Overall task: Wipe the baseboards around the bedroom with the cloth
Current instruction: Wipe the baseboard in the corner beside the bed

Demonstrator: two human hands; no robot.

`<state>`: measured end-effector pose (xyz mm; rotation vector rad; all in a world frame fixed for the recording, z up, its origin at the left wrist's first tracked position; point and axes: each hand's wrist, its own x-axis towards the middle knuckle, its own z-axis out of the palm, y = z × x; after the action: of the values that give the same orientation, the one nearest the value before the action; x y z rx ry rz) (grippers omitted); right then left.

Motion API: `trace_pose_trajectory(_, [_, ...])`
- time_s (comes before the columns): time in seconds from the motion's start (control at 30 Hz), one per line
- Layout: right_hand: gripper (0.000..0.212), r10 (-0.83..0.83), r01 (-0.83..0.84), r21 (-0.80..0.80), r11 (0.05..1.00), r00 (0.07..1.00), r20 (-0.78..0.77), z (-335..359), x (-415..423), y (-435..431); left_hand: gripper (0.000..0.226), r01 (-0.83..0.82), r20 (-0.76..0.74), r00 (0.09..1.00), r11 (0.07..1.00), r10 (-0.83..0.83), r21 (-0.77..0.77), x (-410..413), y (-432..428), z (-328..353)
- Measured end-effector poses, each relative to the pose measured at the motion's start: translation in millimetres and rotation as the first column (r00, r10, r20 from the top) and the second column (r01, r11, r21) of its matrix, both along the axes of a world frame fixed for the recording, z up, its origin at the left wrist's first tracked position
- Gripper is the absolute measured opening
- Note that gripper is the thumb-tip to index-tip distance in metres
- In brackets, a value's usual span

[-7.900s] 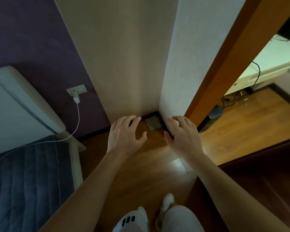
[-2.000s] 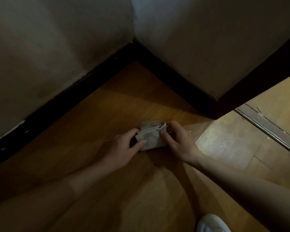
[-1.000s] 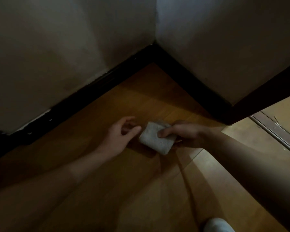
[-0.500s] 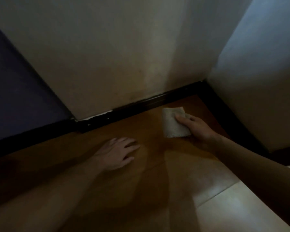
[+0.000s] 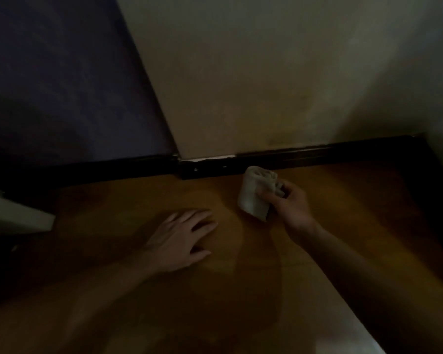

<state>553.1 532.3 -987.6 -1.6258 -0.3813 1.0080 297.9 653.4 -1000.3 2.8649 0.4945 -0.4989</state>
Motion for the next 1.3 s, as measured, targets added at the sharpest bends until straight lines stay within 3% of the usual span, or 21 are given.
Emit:
trace_pose_trajectory(0.07, [0.017,0.057,-0.058,0.041,0.997,0.998,0.027,-6.3,-21.5,26.5,0.075,-0.1,-0.058,0.994,0.994,0.098,-0.032,-22.3,-0.4,-2.6])
trace_pose_trajectory(0.17, [0.022,0.11,-0.123,0.108,0.987,0.987,0.113,-8.5,-53.2,62.7,0.083,-0.253,-0.021,0.968,0.967,0.252,-0.038,-38.0,-11.6,-9.0])
trace_pose_trajectory(0.27, [0.026,0.113,-0.143,0.143,0.979,0.974,0.197,-14.6,-74.3,86.3,0.093,-0.307,-0.067,0.95,0.951,0.305,-0.032,-38.1,-19.0,-15.6])
trace_pose_trajectory(0.4, [0.025,0.148,-0.17,0.05,0.984,0.945,0.293,-23.7,-89.5,103.8,0.096,-0.312,-0.039,0.95,0.948,0.311,-0.054,-38.2,-18.0,-18.2])
trace_pose_trajectory(0.63, [0.032,-0.006,0.041,-0.065,0.997,0.884,0.468,-26.2,-89.5,102.2,0.089,-0.324,0.013,0.946,0.946,0.324,-0.035,-39.3,-21.7,-26.0])
trace_pose_trajectory(0.97, [0.034,-0.017,0.046,-0.054,0.997,0.895,0.447,-23.7,-90.5,103.2,0.088,-0.367,0.012,0.93,0.93,0.367,-0.016,-32.4,-28.3,-24.3])
trace_pose_trajectory(1.13, [0.027,-0.111,0.139,-0.024,0.99,0.877,0.468,-29.3,-72.6,86.3,0.084,-0.303,0.152,0.94,0.952,0.304,-0.031,-23.7,-30.2,-28.3])
trace_pose_trajectory(1.3, [0.031,-0.059,0.076,-0.02,0.997,0.893,0.447,-25.7,-81.1,98.1,0.078,-0.282,0.22,0.938,0.959,0.269,0.031,-23.4,-32.7,-35.9])
